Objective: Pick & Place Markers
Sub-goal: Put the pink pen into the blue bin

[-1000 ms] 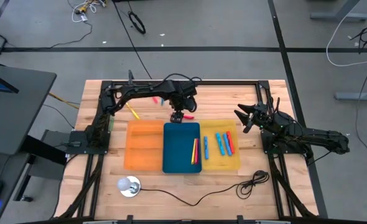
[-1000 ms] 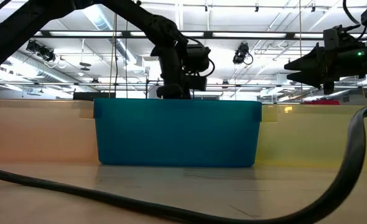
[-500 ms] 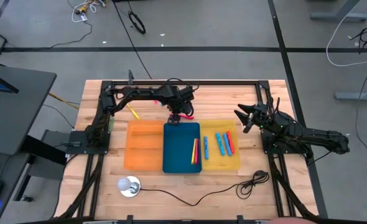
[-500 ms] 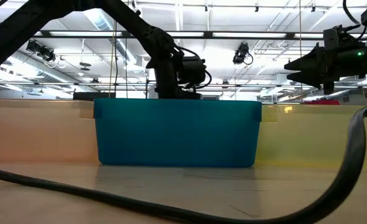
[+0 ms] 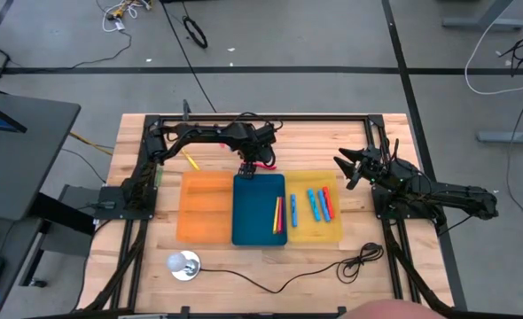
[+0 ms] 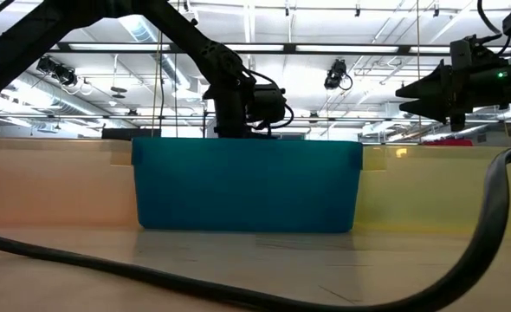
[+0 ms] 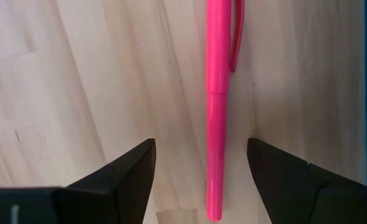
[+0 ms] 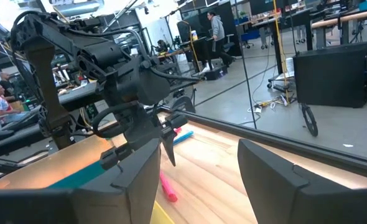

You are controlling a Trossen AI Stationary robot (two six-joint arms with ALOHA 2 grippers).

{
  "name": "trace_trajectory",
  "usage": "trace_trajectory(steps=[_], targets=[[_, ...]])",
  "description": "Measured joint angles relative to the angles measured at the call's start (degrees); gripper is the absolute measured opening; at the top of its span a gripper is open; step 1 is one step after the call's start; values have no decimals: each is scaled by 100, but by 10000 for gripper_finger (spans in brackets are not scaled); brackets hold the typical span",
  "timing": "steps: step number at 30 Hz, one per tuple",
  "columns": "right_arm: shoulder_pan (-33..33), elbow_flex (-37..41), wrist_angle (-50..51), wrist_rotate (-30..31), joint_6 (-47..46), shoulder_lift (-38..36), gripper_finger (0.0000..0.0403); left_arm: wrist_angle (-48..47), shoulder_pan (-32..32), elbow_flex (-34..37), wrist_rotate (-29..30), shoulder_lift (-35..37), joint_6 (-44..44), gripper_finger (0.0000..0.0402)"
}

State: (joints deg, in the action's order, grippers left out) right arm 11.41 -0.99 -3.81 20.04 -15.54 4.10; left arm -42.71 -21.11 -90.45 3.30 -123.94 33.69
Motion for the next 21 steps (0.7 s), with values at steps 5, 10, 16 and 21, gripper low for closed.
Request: trace_trajectory(steps=[5,10,16,21], targets=[[1,0,0,1,1,2,215,-44,27,-2,364,0,5,257],[1,0,0,0,-1,2,215,-174,-7,-17,602,-57,33,257],[-1,0,0,0,0,2,215,-90,-21,-11,425,-59,81,257],[0,0,0,1,0,-1,215,-131,-17,-11,173,-67,309,247]])
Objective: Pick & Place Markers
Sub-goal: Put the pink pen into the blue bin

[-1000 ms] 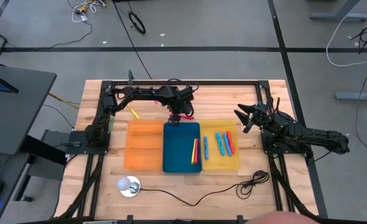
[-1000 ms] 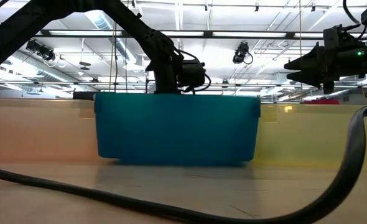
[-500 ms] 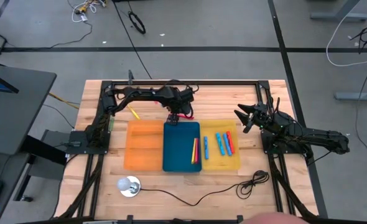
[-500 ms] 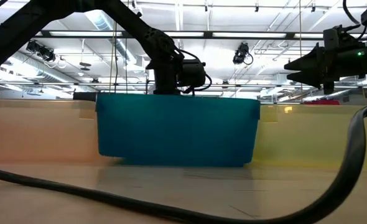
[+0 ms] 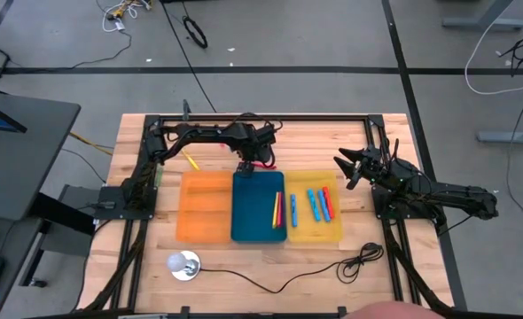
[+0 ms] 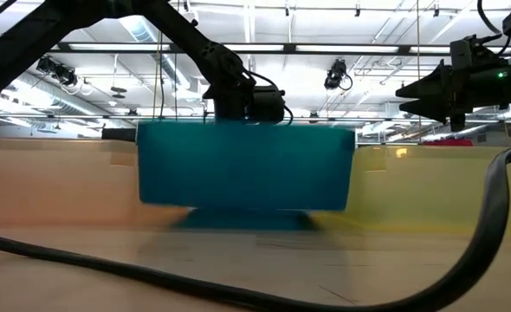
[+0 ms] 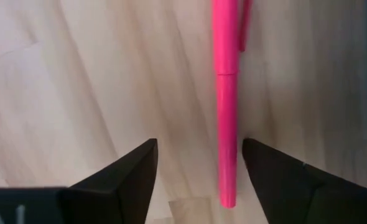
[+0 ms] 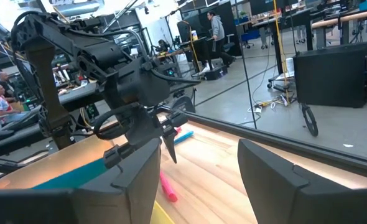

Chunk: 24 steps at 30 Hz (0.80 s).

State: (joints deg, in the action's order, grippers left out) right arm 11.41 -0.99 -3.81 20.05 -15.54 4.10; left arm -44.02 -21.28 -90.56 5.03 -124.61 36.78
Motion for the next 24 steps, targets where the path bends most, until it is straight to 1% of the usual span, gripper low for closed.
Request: trace_trajectory(steps=[2,3,11,14,17,21,24], targets=[[-1,0,0,-2,1,0,215,-72,-22,1,-284,-3,115,227],[-1,0,0,0,-1,2,215,-89,-28,2,-322,-4,117,213],[0,0,0,-1,-1,2,215,-200,1,9,-415,-12,102,64],[1,0,0,0,-1,1,215,-202,2,9,-410,-10,97,22],[0,0,0,-1,-1,2,215,-198,0,9,-420,-10,112,20],[1,0,0,-2,-1,2,215,-209,34,-8,-189,-13,125,37],[-1,0,0,-2,-1,0,215,-310,26,-124,-104,-34,-10,31]])
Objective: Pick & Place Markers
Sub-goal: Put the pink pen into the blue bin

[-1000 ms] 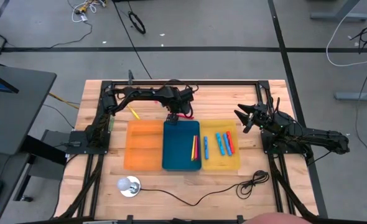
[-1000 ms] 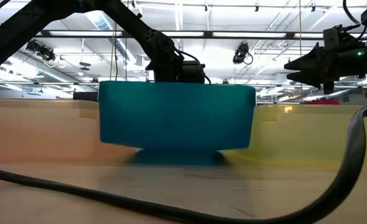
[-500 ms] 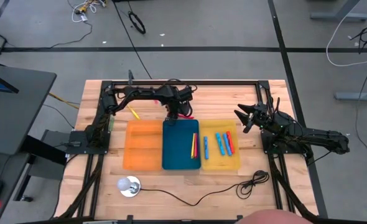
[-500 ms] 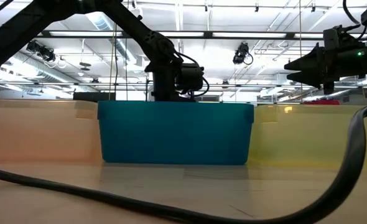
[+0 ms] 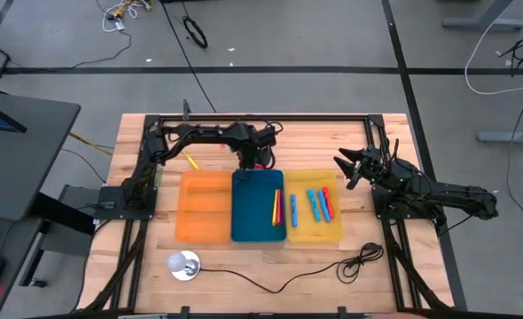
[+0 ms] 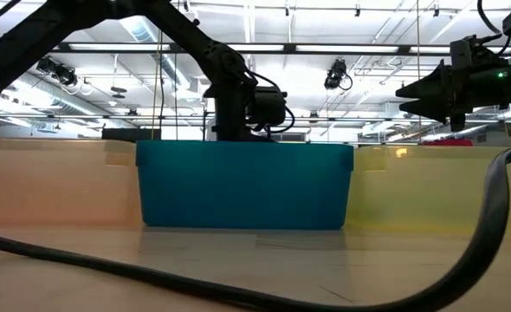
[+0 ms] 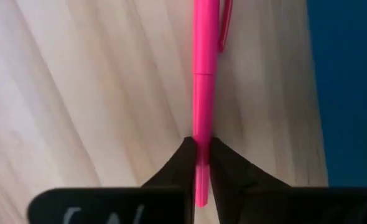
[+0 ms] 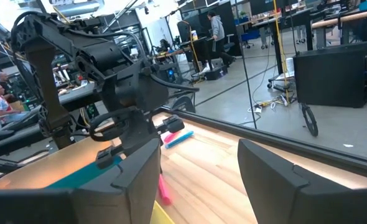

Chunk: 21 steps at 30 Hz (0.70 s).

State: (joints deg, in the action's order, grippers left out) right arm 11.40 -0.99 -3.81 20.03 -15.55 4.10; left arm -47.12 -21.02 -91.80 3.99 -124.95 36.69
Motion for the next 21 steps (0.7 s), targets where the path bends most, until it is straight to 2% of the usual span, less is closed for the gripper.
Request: trace_trajectory(steps=[3,11,21], targets=[[1,0,0,1,0,1,215,8,-9,-158,99,-24,0,19],[2,0,0,2,1,1,215,-130,-6,-328,322,-19,4,30],[0,0,0,1,0,2,215,-604,-61,-781,355,2,1,24]])
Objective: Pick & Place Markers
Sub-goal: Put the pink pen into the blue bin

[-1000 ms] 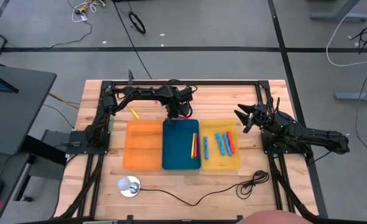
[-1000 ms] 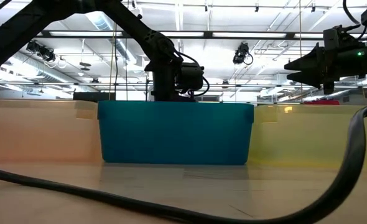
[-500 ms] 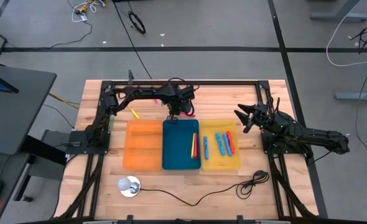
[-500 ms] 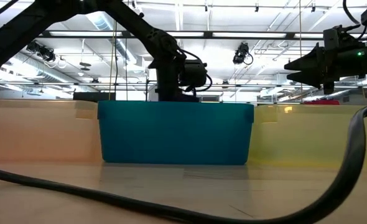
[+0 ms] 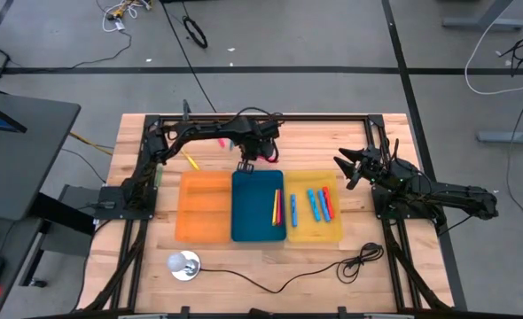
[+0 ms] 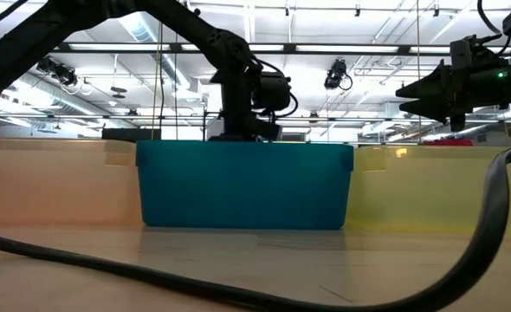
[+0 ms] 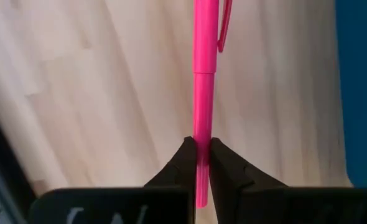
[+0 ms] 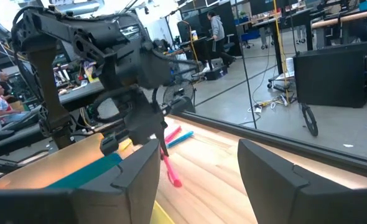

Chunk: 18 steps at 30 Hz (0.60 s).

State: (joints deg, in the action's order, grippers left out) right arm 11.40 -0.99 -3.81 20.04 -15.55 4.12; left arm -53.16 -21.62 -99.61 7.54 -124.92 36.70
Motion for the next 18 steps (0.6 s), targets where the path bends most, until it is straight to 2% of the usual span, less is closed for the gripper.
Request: trace_trajectory(steps=[10,18], targets=[[2,0,0,-1,0,-1,215,-540,-69,-820,38,9,253,25],[2,0,0,1,0,0,215,-1173,147,-1717,155,17,627,24]])
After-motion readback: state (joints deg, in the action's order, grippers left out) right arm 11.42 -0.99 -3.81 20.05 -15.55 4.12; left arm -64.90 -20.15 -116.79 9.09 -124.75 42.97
